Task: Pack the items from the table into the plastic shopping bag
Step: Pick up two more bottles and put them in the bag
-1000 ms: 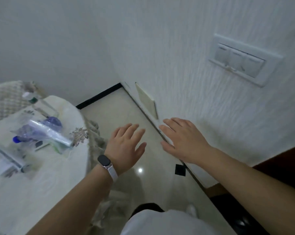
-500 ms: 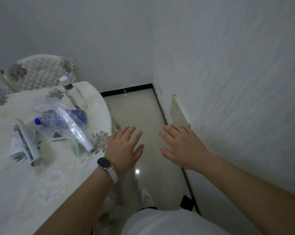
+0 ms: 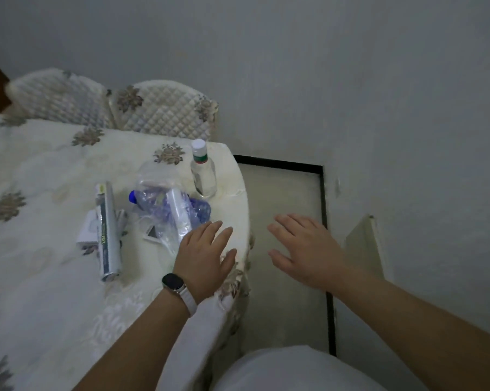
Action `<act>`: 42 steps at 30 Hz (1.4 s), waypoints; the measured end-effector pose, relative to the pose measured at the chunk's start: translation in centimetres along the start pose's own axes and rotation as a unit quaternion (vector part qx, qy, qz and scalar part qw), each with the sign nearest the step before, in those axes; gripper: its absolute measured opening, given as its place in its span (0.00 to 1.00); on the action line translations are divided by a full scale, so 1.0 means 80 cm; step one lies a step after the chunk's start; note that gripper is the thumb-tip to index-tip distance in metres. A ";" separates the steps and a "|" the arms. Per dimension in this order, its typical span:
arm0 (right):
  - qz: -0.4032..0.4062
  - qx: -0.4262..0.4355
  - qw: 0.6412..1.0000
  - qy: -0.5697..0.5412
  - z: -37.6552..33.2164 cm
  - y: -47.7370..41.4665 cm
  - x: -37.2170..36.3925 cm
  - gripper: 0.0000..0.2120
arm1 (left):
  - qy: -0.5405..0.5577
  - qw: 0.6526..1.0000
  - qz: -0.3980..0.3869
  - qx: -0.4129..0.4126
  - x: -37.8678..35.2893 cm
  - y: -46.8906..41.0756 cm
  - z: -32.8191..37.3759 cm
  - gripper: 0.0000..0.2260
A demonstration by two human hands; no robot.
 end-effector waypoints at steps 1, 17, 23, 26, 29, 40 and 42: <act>0.000 0.011 1.000 -0.006 0.000 -0.016 -0.003 0.25 | 0.003 1.000 -0.005 0.019 -0.004 -0.001 -0.010 0.22; -0.064 0.166 0.977 -0.122 0.070 -0.273 -0.064 0.27 | 0.011 0.956 -0.040 0.289 -0.075 -0.102 -0.056 0.24; -0.114 0.231 0.953 -0.159 0.087 -0.352 -0.085 0.28 | 0.030 0.903 0.000 0.428 -0.085 -0.137 -0.078 0.21; -0.156 0.237 0.939 -0.196 0.077 -0.378 -0.097 0.30 | 0.023 0.873 0.012 0.487 -0.078 -0.135 -0.088 0.19; -0.196 0.227 0.927 -0.226 0.060 -0.396 -0.109 0.34 | 0.047 0.832 0.014 0.552 -0.080 -0.125 -0.110 0.21; -0.281 0.164 0.894 -0.308 -0.008 -0.455 -0.154 0.45 | 0.130 0.734 0.106 0.658 -0.099 -0.094 -0.190 0.36; -0.279 0.167 0.886 -0.330 -0.016 -0.463 -0.155 0.40 | 0.162 0.696 0.122 0.688 -0.107 -0.089 -0.196 0.43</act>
Point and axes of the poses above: each hand's wrist, its own y-axis away from the middle knuckle, its own x-axis out of the back of the hand, z = x × y, the point moved 7 cm from there along -y, towards the middle knuckle, and after that the axes turned 4 degrees about -x, right-handed, at the moved point
